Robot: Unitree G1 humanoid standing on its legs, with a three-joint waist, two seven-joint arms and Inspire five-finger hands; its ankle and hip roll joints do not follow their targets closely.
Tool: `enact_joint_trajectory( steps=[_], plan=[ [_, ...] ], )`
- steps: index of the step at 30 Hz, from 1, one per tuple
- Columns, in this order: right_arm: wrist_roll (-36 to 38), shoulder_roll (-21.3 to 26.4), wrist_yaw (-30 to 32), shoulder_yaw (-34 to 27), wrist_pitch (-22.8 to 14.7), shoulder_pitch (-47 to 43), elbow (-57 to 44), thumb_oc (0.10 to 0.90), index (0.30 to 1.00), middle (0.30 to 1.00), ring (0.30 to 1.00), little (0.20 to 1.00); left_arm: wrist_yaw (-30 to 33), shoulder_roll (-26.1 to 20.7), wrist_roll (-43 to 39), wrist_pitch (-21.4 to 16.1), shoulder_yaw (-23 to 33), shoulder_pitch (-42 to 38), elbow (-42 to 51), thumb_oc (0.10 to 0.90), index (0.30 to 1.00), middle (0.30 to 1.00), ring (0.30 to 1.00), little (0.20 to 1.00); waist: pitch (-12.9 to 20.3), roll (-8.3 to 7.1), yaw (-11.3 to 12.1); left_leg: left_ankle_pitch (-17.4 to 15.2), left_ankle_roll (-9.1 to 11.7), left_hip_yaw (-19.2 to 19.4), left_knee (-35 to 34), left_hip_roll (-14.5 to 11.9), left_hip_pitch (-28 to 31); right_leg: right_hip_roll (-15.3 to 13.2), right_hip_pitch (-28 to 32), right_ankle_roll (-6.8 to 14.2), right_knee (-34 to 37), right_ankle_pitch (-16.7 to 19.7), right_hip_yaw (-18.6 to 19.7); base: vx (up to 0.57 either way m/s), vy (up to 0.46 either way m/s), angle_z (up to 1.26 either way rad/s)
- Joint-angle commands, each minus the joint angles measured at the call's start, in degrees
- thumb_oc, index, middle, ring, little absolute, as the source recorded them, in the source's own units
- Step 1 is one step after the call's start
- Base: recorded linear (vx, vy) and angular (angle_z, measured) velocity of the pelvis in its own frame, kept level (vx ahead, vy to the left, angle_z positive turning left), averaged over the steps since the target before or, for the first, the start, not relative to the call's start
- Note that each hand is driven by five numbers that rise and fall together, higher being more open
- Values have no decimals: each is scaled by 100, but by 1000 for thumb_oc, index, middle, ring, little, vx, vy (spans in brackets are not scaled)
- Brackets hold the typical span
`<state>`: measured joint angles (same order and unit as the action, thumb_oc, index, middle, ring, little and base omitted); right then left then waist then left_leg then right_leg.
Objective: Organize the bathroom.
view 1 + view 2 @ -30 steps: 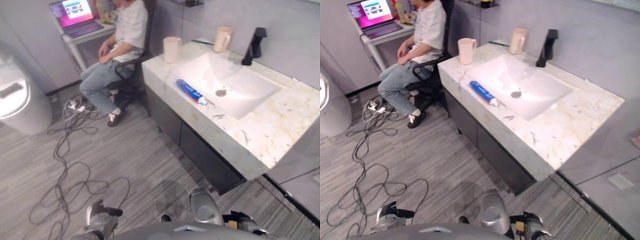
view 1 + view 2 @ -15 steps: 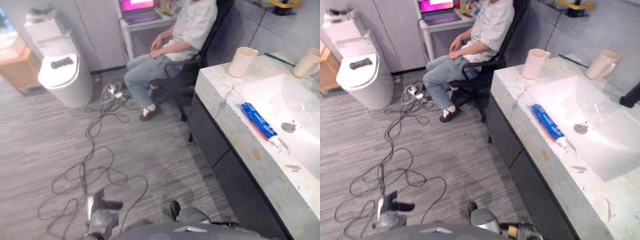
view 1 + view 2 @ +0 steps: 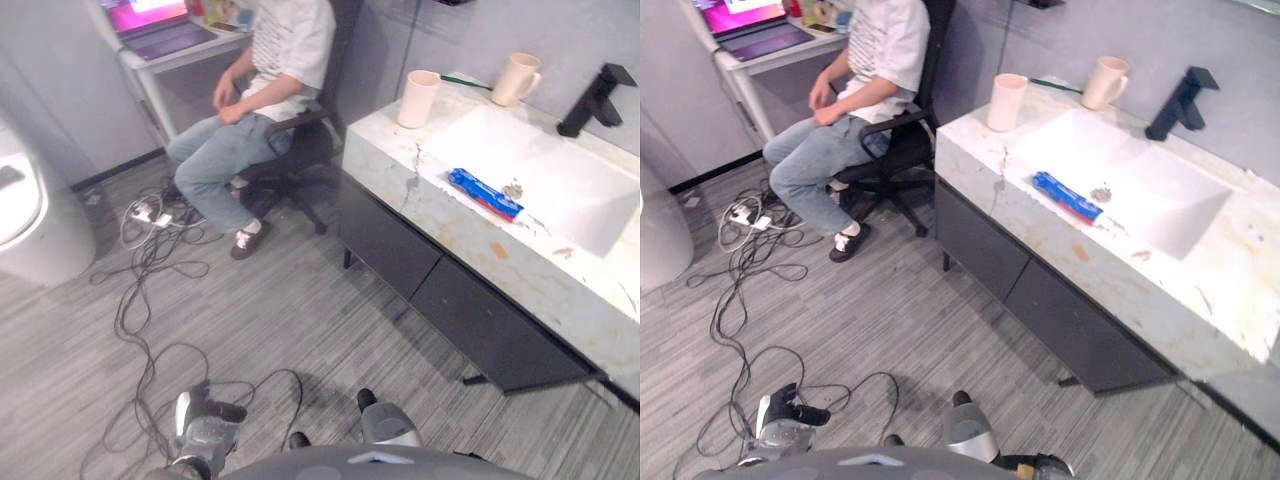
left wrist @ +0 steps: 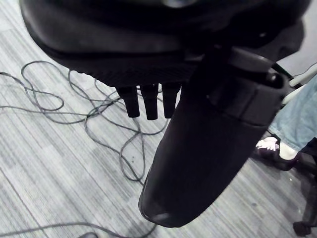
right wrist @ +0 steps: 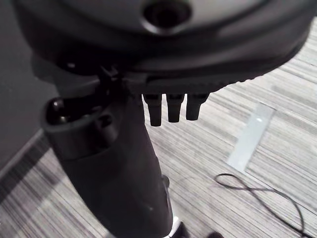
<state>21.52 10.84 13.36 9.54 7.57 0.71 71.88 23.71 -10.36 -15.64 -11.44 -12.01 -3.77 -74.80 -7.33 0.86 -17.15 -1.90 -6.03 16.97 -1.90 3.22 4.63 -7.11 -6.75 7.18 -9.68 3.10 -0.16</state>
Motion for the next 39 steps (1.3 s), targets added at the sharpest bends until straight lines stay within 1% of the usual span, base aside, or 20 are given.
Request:
enact_joint_trajectory(
  steps=[1, 2, 3, 5, 8, 9, 10, 12, 13, 14, 15, 17, 19, 22, 26, 28, 29, 35, 38, 39],
  plan=[
    [-582, 338, -113, 59, -284, -304, 122, 800, 900, 900, 900, 900, 104, -357, -218, -430, 358, -76, 39, 800, 900, 900, 900, 900, -7, -46, 84, 30, 509, -519, 166, -224, -22, 389, 2, 115, -147, -295, -445, 195, 190, -110],
    [-621, 332, -121, 101, -257, -320, 111, 800, 900, 900, 900, 900, 99, -372, -241, -449, 388, -51, 36, 800, 900, 900, 900, 900, -14, -104, 130, 59, 546, -433, 50, -138, 66, 480, 62, 94, 116, -179, -702, 283, 242, -119],
    [-652, 304, -109, 179, -206, -360, 100, 800, 900, 900, 900, 900, 144, -371, -304, -465, 466, 1, 34, 800, 900, 900, 900, 900, -18, -181, 231, 129, 636, -291, -123, -28, 178, 629, 68, 77, 511, 39, -1197, 251, 199, -97],
    [-732, 286, -67, 233, -163, -383, 108, 800, 900, 900, 900, 900, 221, -356, -284, -537, 550, 69, 37, 800, 900, 900, 900, 900, -43, -209, 309, 163, 699, -143, -223, -25, 291, 688, -31, 34, 630, 160, -1574, 224, 166, -60],
    [-339, 293, 3, 124, -195, -266, 145, 800, 900, 900, 900, 900, 169, -381, 53, -570, 503, 16, 116, 800, 900, 900, 900, 900, -30, -202, 187, 158, 665, -443, -201, -60, 317, 878, -121, -107, 493, 120, -1121, 197, 123, -37],
    [-189, 333, 95, 41, -159, -242, 165, 800, 900, 900, 900, 900, 120, -349, 154, -547, 435, -23, 209, 800, 900, 900, 900, 900, 3, -244, 150, 133, 796, -658, 234, -178, 198, 852, 26, -195, 406, 88, -874, 216, 141, 64],
    [-150, 341, 106, 33, -151, -238, 170, 800, 900, 900, 900, 900, 118, -340, 220, -560, 421, -33, 221, 800, 900, 900, 900, 900, 8, -262, 144, 115, 838, -695, 365, -203, 147, 840, 80, -204, 425, 104, -833, 184, 120, 121],
    [59, 362, 111, 55, -133, -299, 206, 800, 900, 900, 900, 900, 186, -276, 406, -623, 378, -42, 276, 800, 900, 900, 900, 900, 4, -493, 233, 636, 1073, -883, 1927, -607, -429, 718, 393, -365, 486, 188, -703, 130, 34, 98],
    [57, 362, 104, 58, -137, -302, 206, 800, 900, 900, 900, 900, 188, -273, 390, -625, 376, -39, 278, 800, 900, 900, 900, 900, 0, -504, 241, 647, 1077, -897, 2038, -622, -493, 722, 414, -380, 495, 192, -700, 140, -37, -8],
    [156, 347, 107, 89, -206, -350, 212, 800, 900, 900, 900, 900, 302, -230, 392, -604, 410, -46, 306, 800, 900, 900, 900, 900, -58, -716, 376, 514, 889, -910, 3099, -751, -1040, 670, 690, -506, 576, 155, -566, 79, -45, -51],
    [191, 340, 106, 92, -223, -358, 217, 800, 900, 900, 900, 900, 315, -230, 447, -597, 417, -52, 306, 800, 900, 900, 900, 900, -44, -746, 382, 516, 865, -905, 3138, -738, -1101, 652, 690, -518, 589, 159, -558, 117, -43, -44],
    [242, 323, 64, 84, -302, -399, 220, 800, 900, 900, 900, 900, 437, -219, 489, -564, 440, -53, 265, 800, 900, 900, 900, 900, -56, -862, 488, 123, 612, -956, 3554, -713, -1385, 607, 854, -571, 606, 110, -494, 130, 54, -55],
    [217, 334, 15, 42, -330, -431, 205, 800, 900, 900, 900, 900, 581, -245, 385, -536, 426, -28, 271, 800, 900, 900, 900, 900, -22, -893, 543, -148, 462, -1005, 3310, -572, -1314, 609, 913, -543, 578, 51, -393, 211, 201, -71],
    [55, 354, -46, -1, -342, -365, 185, 800, 900, 900, 900, 900, 738, -306, 150, -308, 304, -41, 278, 800, 900, 900, 900, 900, 97, -727, 496, -269, 484, -1306, 2288, -464, -686, 672, 769, -419, 409, -75, -188, 197, 265, -81],
    [42, 444, -130, -27, -509, -221, 282, 800, 900, 900, 900, 900, 683, -319, 97, -278, 201, -119, 129, 800, 900, 900, 900, 900, 165, -419, 433, -312, 702, -1604, 1385, -647, -135, 586, 550, -280, 196, -307, 46, 149, 341, -81],
    [88, 444, -128, -28, -620, -187, 321, 800, 900, 900, 900, 900, 668, -292, 142, -288, 161, -151, 123, 800, 900, 900, 900, 900, 158, -329, 382, -316, 709, -1425, 1097, -674, 14, 520, 513, -209, 175, -325, 60, 22, 298, -121],
    [141, 437, -91, -47, -665, -198, 321, 800, 900, 900, 900, 900, 628, -245, 223, -303, 64, -199, 83, 800, 900, 900, 900, 900, 168, -232, 308, -257, 722, -1236, 732, -669, 160, 366, 418, -74, 193, -251, 38, 7, 383, -76],
    [8, 446, -177, -159, -932, -220, 339, 800, 900, 900, 900, 900, 481, -222, 384, -218, -272, -174, 39, 800, 900, 900, 900, 900, 127, -64, 57, -485, 627, -550, 555, -336, 263, -169, -94, 337, 294, 180, 142, 12, 267, -42],
    [-215, 434, -211, -172, -1037, -202, 260, 800, 900, 900, 900, 900, 544, -264, 289, -93, -300, -130, 61, 800, 900, 900, 900, 900, 97, -33, 53, -537, 604, -63, 566, -303, 254, -328, -217, 426, 369, 286, -143, -74, 184, -93],
    [-380, 433, -224, -151, -996, -219, 198, 800, 900, 900, 900, 900, 557, -308, 223, -70, -274, -92, 80, 800, 900, 900, 900, 900, 52, -7, 147, -553, 608, 351, 574, -349, 285, -366, -294, 415, 237, 213, -714, -140, 159, -113]
  ],
)
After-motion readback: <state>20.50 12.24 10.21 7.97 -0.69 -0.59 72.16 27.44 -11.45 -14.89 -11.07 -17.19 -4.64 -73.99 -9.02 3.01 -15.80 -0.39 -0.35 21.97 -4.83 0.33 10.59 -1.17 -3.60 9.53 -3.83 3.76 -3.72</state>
